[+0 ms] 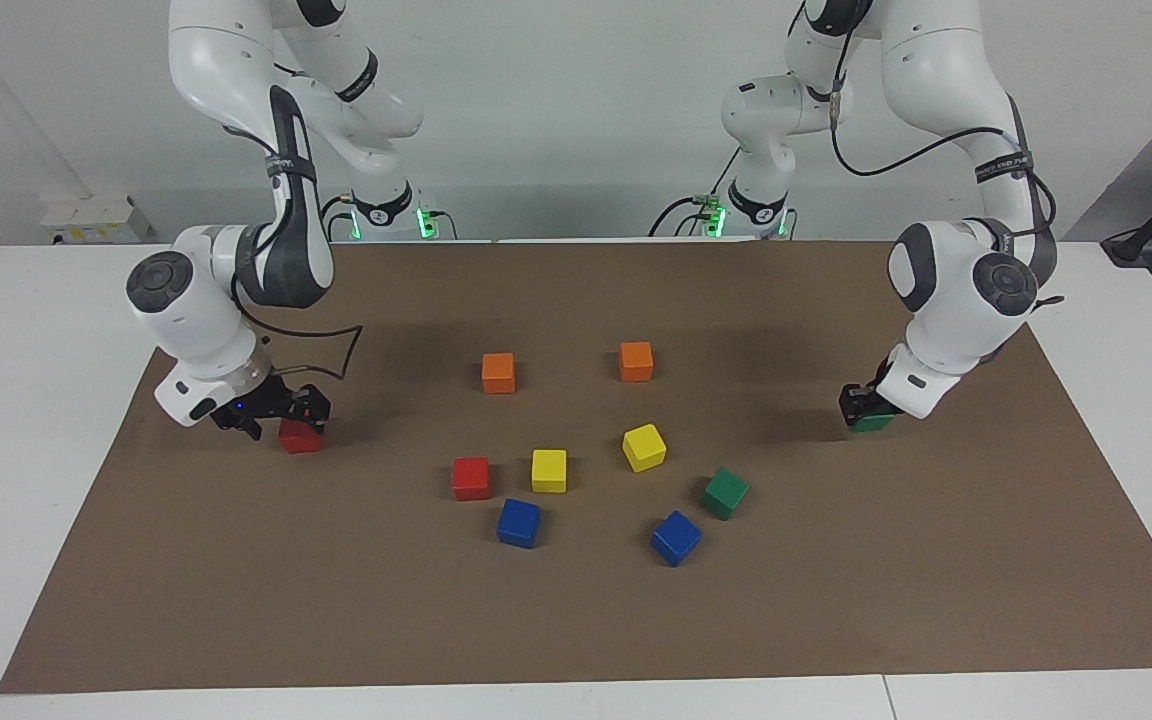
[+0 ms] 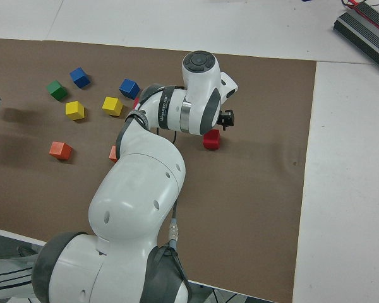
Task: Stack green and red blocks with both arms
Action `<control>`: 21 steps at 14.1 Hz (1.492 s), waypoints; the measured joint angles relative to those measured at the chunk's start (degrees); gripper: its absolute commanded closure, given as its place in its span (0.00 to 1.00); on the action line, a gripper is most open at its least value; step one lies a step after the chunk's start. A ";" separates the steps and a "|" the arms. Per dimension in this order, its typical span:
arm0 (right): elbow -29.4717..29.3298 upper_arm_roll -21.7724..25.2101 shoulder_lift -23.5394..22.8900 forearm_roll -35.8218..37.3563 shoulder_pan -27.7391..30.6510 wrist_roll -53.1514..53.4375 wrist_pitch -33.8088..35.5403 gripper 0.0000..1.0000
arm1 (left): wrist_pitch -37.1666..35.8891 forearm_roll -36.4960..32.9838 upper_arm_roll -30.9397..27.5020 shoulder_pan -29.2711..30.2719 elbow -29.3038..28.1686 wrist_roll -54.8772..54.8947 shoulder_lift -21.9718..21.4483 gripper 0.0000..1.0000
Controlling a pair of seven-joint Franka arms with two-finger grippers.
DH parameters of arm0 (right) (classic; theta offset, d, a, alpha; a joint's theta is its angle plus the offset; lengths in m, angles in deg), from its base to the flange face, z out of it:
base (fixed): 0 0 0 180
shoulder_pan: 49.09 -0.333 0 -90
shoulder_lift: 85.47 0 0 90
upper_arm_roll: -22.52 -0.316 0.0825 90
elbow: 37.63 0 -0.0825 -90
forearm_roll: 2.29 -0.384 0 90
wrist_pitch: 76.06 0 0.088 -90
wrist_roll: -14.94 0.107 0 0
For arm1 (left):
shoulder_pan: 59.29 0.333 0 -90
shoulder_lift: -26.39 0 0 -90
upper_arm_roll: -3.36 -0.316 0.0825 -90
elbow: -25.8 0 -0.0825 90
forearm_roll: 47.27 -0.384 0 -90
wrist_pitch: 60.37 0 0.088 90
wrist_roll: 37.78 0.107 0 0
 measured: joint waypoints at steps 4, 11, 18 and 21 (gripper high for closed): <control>-7.11 -0.19 0.21 0.00 -3.67 1.71 2.72 0.00 | 2.03 0.00 0.04 1.36 -0.99 0.21 0.85 1.00; -12.59 -0.21 -3.83 -0.05 -7.02 1.71 4.32 0.00 | 7.34 0.00 0.05 1.48 -5.40 0.21 1.57 0.85; -24.73 -0.22 -11.22 0.17 -12.35 9.34 13.34 0.00 | 8.36 0.00 0.18 1.47 -5.62 0.28 1.54 0.00; -31.41 -0.19 -15.86 0.96 -15.28 12.69 16.37 0.00 | 8.32 0.00 0.39 1.43 -4.04 0.28 1.42 0.00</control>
